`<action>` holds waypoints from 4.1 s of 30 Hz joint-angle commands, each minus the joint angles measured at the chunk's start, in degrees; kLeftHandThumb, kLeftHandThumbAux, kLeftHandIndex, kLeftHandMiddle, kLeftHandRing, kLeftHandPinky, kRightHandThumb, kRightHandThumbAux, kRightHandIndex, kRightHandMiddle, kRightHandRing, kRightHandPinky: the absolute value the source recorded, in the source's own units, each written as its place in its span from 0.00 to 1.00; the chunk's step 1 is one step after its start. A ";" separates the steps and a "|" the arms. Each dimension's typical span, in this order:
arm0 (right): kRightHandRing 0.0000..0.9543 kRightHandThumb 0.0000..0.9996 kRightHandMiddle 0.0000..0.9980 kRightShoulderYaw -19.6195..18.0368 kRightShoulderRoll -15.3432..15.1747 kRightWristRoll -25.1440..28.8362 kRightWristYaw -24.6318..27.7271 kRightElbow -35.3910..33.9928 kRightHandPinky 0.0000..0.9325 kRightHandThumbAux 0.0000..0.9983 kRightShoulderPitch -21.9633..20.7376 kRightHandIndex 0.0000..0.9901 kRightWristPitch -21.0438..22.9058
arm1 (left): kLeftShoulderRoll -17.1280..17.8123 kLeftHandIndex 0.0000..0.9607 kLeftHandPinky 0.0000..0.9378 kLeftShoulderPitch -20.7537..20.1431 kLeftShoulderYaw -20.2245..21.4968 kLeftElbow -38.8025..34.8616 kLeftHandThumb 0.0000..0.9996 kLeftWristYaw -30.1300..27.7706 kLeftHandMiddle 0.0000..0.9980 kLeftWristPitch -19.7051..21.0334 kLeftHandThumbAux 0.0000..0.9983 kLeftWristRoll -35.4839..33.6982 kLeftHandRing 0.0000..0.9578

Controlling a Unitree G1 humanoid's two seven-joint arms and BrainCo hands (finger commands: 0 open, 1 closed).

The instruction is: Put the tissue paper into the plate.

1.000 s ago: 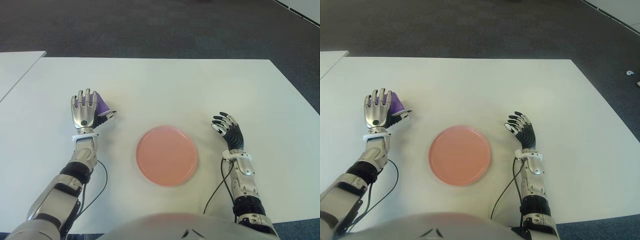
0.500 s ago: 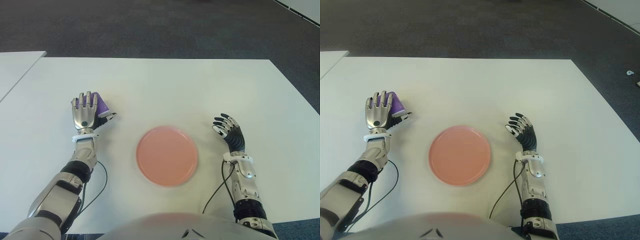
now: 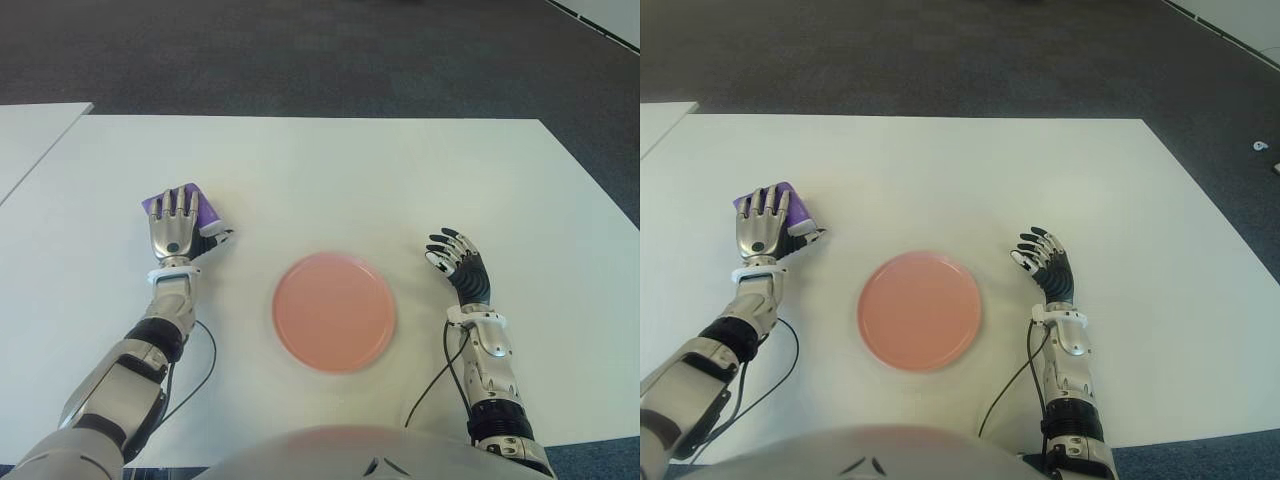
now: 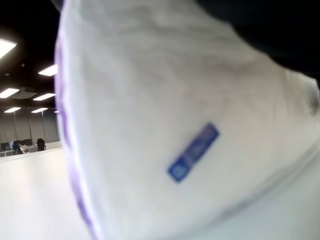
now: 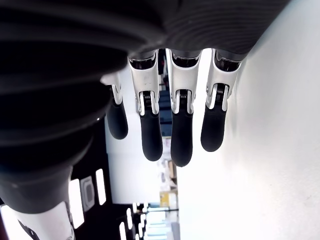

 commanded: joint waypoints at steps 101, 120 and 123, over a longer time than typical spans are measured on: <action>0.44 0.32 0.44 -1.23 1.63 -1.27 -7.19 -1.47 0.40 0.84 1.84 0.33 10.89 | -6.11 0.50 0.40 3.66 8.90 -3.81 1.00 -0.60 0.52 -12.22 0.66 -12.76 0.53; 0.44 0.40 0.44 -1.31 2.76 -1.01 -7.48 -2.25 0.38 0.85 2.28 0.35 10.94 | -3.20 0.43 0.45 6.82 7.28 -18.67 1.00 -3.80 0.51 -6.20 0.66 -9.01 0.55; 0.44 0.40 0.45 -1.27 2.87 -1.19 -7.67 -2.28 0.38 0.85 2.29 0.35 10.99 | -2.81 0.43 0.46 7.23 7.35 -20.63 1.00 -3.98 0.51 -5.88 0.66 -8.42 0.55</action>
